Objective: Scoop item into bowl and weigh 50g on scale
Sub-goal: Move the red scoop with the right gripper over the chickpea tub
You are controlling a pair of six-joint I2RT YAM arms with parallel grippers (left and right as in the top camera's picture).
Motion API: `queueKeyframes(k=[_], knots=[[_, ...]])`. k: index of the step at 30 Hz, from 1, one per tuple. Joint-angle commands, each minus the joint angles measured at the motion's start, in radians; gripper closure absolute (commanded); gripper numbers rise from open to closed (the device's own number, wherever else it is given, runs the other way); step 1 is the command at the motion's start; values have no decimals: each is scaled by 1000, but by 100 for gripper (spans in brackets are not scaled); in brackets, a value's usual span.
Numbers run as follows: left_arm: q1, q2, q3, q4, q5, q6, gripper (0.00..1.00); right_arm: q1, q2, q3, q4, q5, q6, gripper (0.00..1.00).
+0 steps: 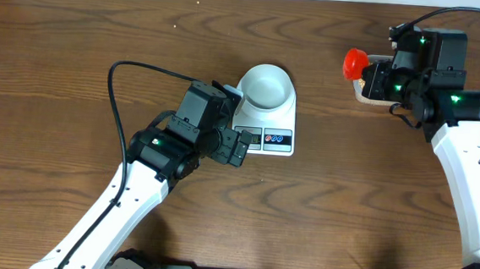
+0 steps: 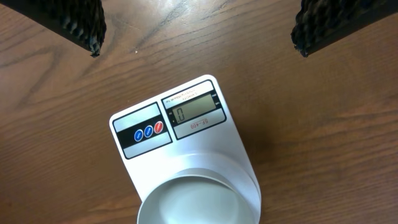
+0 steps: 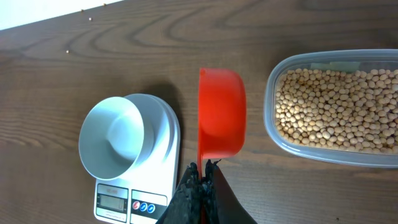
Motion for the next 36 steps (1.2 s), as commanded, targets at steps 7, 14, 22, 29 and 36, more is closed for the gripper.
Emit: queueKeyframes(k=[7, 14, 22, 29, 36], knots=[[3, -11, -7, -3, 9, 18, 2, -5, 3, 17, 0, 1, -16, 99], [3, -11, -7, -3, 9, 18, 2, -5, 2, 17, -3, 1, -61, 99], [3, -11, -7, -3, 9, 18, 2, -5, 2, 54, -31, 2, -77, 99], [3, -11, -7, -3, 9, 18, 2, -12, 10, 197, -134, 116, -150, 99], [3, -11, -7, -3, 9, 18, 2, -78, 16, 224, -146, 137, -215, 99]])
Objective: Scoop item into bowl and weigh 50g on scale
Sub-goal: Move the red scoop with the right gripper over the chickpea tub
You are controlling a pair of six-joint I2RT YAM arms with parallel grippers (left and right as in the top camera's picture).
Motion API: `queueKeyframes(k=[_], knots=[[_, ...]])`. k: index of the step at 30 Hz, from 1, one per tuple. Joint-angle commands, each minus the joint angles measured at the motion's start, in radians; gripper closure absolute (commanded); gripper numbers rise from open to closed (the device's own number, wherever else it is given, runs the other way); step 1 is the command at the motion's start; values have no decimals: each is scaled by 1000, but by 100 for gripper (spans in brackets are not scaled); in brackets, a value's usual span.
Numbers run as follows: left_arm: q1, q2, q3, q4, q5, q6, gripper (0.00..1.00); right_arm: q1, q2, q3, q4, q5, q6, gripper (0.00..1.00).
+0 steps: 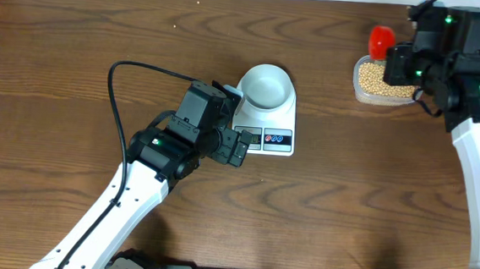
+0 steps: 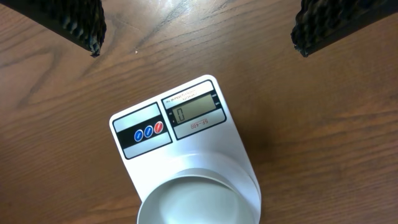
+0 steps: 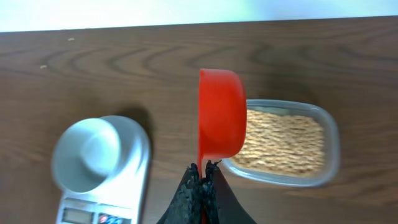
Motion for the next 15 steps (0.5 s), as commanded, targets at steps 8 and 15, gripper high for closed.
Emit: queueKeyframes(k=[8, 15], knots=[[3, -11, -7, -3, 10, 18, 2, -118, 13, 15, 3, 39, -113, 99], [3, -11, -7, -3, 9, 18, 2, -160, 21, 14, 7, 65, -172, 99]])
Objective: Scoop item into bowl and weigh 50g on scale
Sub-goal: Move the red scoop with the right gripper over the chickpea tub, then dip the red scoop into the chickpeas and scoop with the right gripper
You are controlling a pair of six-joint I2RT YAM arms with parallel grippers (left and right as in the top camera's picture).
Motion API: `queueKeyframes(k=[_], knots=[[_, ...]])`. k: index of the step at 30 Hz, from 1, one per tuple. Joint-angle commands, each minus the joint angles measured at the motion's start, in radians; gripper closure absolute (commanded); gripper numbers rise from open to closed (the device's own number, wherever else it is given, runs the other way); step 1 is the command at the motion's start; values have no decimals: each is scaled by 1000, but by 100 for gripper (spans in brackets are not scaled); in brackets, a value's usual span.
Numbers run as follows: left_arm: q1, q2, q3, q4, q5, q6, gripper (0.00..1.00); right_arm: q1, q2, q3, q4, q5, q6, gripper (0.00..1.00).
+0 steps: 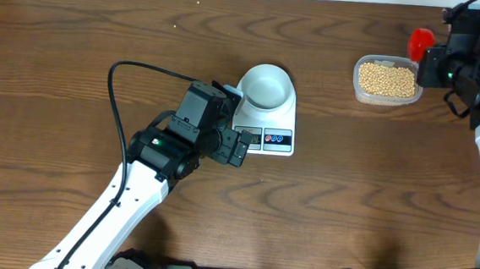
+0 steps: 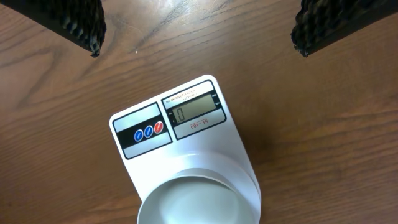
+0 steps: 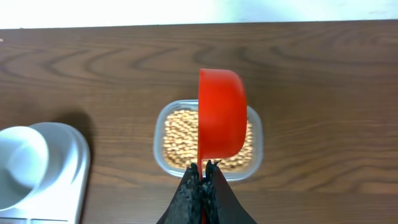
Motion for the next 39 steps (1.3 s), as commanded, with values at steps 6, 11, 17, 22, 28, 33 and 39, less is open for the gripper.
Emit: queueKeyframes(k=[6, 11, 17, 22, 28, 33, 39], knots=[[3, -11, -7, -3, 9, 18, 2, -18, 33, 14, 19, -4, -44, 99], [3, -11, -7, -3, 9, 18, 2, -18, 41, 14, 18, -4, -45, 99], [3, -11, -7, -3, 9, 18, 2, -26, 70, 14, 21, -3, -67, 99], [3, -11, -7, -3, 9, 18, 2, -31, 121, 14, 23, -4, -108, 99], [3, -11, -7, -3, 9, 18, 2, -58, 162, 14, 19, -4, -109, 99], [3, -11, -7, -3, 9, 18, 2, -87, 186, 14, 23, -46, -108, 99], [3, -11, -7, -3, 9, 18, 2, -103, 249, 14, 21, -129, -104, 99]])
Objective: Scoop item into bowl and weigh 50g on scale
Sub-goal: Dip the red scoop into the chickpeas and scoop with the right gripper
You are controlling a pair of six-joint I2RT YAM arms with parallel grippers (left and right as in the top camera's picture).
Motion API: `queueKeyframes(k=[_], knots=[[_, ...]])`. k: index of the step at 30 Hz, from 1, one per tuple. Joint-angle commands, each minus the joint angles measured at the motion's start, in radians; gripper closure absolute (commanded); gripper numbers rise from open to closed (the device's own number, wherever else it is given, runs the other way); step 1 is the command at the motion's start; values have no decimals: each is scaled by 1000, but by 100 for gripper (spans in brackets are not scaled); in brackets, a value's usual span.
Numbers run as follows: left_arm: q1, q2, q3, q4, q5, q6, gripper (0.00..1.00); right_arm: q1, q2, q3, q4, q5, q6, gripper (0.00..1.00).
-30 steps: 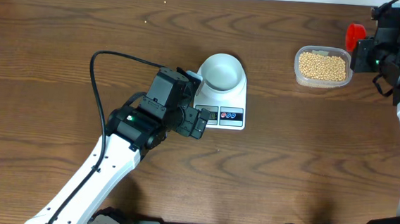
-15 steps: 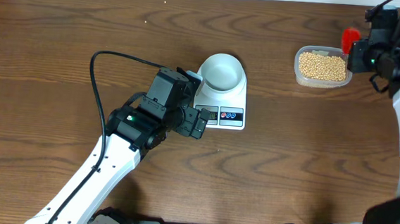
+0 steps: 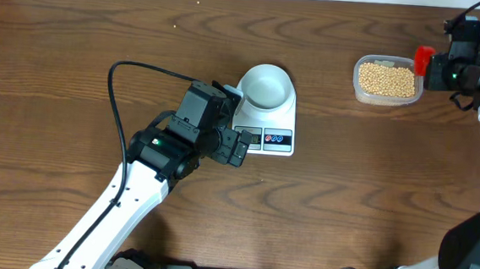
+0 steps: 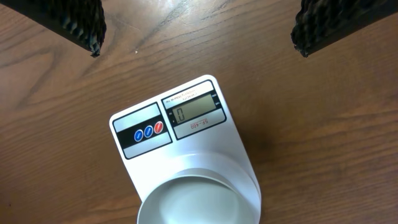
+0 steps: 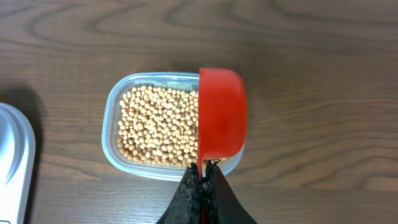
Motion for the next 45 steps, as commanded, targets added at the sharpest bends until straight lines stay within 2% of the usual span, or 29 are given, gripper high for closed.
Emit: queueKeyframes(k=[1, 8, 33, 45], knots=[[3, -11, -7, -3, 9, 18, 2, -7, 61, 13, -3, -78, -6, 99], [3, -11, -7, -3, 9, 18, 2, -7, 137, 13, -5, -89, 17, 99], [3, -11, -7, -3, 9, 18, 2, -5, 166, 13, -27, -82, 39, 99], [3, -11, -7, -3, 9, 18, 2, -5, 189, 13, -41, -224, 55, 99]])
